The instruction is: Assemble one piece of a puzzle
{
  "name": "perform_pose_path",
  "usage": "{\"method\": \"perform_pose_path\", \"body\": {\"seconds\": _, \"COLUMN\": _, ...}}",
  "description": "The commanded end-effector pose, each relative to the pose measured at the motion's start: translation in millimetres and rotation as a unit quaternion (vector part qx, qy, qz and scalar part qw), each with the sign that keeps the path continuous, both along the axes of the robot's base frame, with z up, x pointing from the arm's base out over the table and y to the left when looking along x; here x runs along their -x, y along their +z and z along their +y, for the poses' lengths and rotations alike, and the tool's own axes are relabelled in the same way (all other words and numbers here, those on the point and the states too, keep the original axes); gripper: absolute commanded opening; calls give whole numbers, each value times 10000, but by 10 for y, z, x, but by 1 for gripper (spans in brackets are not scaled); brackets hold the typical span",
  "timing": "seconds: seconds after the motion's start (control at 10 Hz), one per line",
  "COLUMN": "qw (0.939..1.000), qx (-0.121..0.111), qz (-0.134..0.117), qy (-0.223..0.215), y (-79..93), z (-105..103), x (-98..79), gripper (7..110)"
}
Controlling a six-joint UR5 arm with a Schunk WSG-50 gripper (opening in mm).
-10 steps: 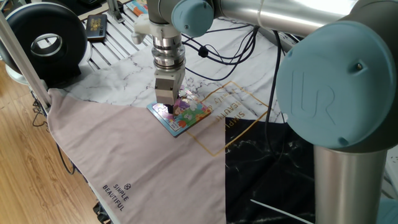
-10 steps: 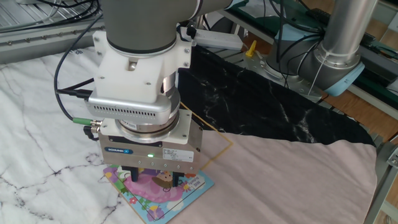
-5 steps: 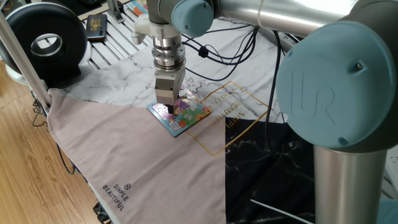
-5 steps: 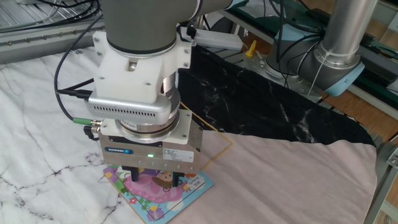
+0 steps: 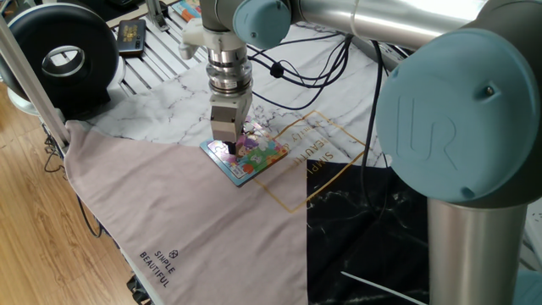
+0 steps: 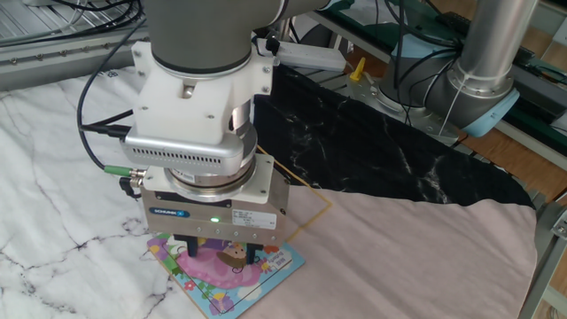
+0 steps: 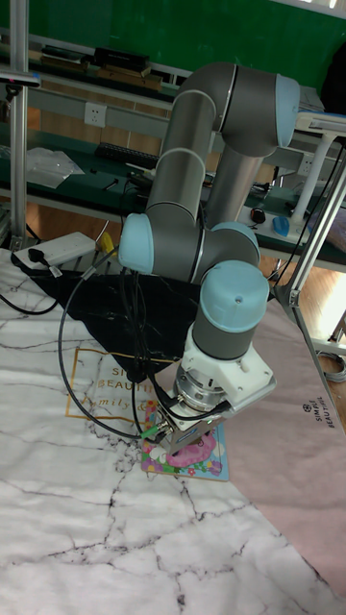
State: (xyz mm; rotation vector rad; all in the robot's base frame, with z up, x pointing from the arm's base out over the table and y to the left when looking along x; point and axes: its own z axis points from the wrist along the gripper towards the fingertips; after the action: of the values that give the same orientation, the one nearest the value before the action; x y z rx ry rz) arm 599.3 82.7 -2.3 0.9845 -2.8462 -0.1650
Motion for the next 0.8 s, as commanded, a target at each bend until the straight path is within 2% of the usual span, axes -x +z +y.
{"method": "perform_pose_path", "body": {"seconds": 0.0, "qw": 10000, "qx": -32, "qz": 28, "qy": -60, "y": 4, "z": 3, "x": 3, "gripper": 66}}
{"method": "perform_pose_path", "body": {"seconds": 0.7, "qw": 10000, "qx": 11, "qz": 14, "qy": -92, "y": 75, "z": -73, "x": -6, "gripper": 66}}
